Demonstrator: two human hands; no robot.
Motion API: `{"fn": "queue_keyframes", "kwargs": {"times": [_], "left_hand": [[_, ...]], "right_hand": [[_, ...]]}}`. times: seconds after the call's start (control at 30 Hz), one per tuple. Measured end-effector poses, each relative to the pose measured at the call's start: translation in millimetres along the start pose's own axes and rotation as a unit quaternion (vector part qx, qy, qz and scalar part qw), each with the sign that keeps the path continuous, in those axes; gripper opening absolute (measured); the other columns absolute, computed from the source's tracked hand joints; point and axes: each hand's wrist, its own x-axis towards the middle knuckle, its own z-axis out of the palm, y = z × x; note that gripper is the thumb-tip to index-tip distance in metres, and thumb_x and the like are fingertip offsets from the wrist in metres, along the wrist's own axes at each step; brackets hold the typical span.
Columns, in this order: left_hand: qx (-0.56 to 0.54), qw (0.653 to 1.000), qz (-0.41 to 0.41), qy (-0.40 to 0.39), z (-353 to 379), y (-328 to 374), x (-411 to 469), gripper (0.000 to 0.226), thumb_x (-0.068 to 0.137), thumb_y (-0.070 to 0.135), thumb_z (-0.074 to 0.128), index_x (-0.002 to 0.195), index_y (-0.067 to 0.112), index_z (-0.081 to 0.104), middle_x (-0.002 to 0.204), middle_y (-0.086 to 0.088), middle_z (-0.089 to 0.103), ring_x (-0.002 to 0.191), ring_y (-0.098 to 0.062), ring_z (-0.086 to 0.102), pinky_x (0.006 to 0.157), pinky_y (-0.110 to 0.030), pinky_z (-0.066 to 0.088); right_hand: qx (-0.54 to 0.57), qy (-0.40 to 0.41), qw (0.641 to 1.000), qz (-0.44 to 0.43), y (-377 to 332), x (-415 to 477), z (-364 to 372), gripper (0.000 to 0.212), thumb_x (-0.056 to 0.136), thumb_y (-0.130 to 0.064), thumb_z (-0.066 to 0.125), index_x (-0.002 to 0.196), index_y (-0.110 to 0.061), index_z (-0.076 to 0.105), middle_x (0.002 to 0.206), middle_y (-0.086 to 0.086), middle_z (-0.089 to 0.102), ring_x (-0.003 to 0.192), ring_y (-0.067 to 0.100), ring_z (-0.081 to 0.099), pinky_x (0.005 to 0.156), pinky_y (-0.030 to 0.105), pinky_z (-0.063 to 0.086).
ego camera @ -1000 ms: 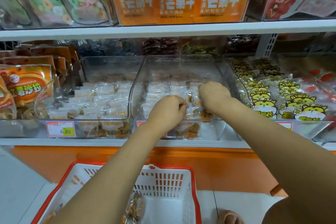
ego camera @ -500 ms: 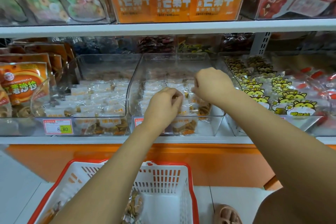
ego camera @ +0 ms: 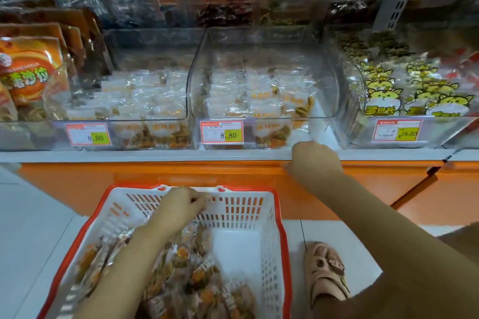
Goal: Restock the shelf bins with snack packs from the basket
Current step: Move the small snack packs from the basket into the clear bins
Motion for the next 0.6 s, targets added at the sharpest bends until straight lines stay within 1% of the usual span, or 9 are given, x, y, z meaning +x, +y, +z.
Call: {"fn": "queue_keyframes", "kwargs": {"times": [0.07,0.1,0.17,0.2,0.27,0.37,0.47,0.53,0.6], "left_hand": [[0.033,0.995,-0.082,-0.055,20,-25,3,0.039,0.095,0.02,0.056,0.057,0.012,0.06,0.047,0.0,0.046,0.045,-0.015,0.046,0.045,-0.022,0.034],[0.034,0.989,-0.117,-0.08,31,-36,3,0.032,0.094,0.017,0.056,0.064,0.009,0.065,0.049,0.0,0.048,0.045,-0.014,0.047,0.046,-0.021,0.038],[0.019,0.982,-0.136,-0.126,54,-59,-1,0.017,0.091,0.015,0.058,0.082,0.01,0.071,0.063,-0.006,0.063,0.058,-0.017,0.059,0.067,-0.031,0.054],[0.015,0.981,-0.132,-0.142,65,-71,-5,0.012,0.09,0.016,0.06,0.085,0.011,0.069,0.071,-0.007,0.065,0.065,-0.017,0.061,0.079,-0.036,0.052],[0.01,0.977,-0.126,-0.169,82,-82,-15,0.009,0.091,0.018,0.06,0.089,0.012,0.066,0.083,-0.005,0.063,0.074,-0.016,0.059,0.08,-0.034,0.05],[0.016,0.974,-0.127,-0.185,107,-89,-22,0.025,0.092,0.015,0.056,0.114,0.003,0.062,0.099,-0.011,0.064,0.08,-0.018,0.057,0.067,-0.025,0.043],[-0.003,0.97,-0.155,-0.188,125,-88,-19,0.044,0.093,0.019,0.056,0.134,0.01,0.044,0.09,-0.005,0.059,0.072,-0.014,0.053,0.06,-0.024,0.045],[0.023,0.969,-0.154,-0.19,134,-88,-11,0.04,0.093,0.02,0.056,0.132,0.013,0.046,0.091,0.001,0.056,0.072,-0.01,0.052,0.057,-0.017,0.043],[0.06,0.967,-0.143,-0.203,142,-87,-1,0.039,0.093,0.019,0.054,0.131,0.014,0.046,0.097,0.002,0.054,0.082,-0.011,0.055,0.064,-0.016,0.045]], "right_hand": [[0.055,-0.091,0.994,0.025,5,6,32,0.018,0.094,-0.026,0.053,0.082,-0.011,0.053,0.081,0.003,0.056,0.08,0.019,0.057,0.061,0.024,0.042],[0.086,-0.123,0.988,0.018,6,4,46,0.016,0.094,-0.027,0.054,0.088,-0.013,0.059,0.087,0.004,0.061,0.083,0.02,0.06,0.064,0.023,0.043],[0.153,-0.172,0.973,0.019,1,-1,73,0.022,0.095,-0.03,0.056,0.109,-0.014,0.061,0.101,0.002,0.063,0.092,0.02,0.062,0.073,0.024,0.045],[0.208,-0.189,0.959,0.042,-2,-4,88,0.024,0.094,-0.028,0.058,0.113,-0.014,0.06,0.103,0.001,0.063,0.093,0.019,0.062,0.076,0.024,0.047],[0.323,-0.179,0.924,0.096,-10,-7,120,0.016,0.092,-0.02,0.061,0.107,-0.013,0.062,0.102,0.0,0.065,0.085,0.016,0.064,0.068,0.018,0.051],[0.408,-0.094,0.894,0.163,-20,-7,159,0.01,0.091,-0.006,0.057,0.097,-0.008,0.065,0.097,0.004,0.071,0.065,0.01,0.06,0.045,0.011,0.039],[0.395,-0.077,0.897,0.183,-20,6,167,0.01,0.091,-0.005,0.052,0.089,-0.01,0.06,0.083,-0.001,0.065,0.059,0.007,0.054,0.042,0.011,0.034],[0.396,-0.091,0.895,0.184,-18,16,168,0.015,0.092,-0.005,0.051,0.082,-0.014,0.058,0.077,-0.001,0.063,0.056,0.007,0.053,0.045,0.014,0.037],[0.367,-0.088,0.907,0.189,-18,22,171,0.02,0.088,-0.001,0.051,0.075,-0.014,0.055,0.076,0.001,0.062,0.055,0.009,0.052,0.044,0.016,0.036]]}}
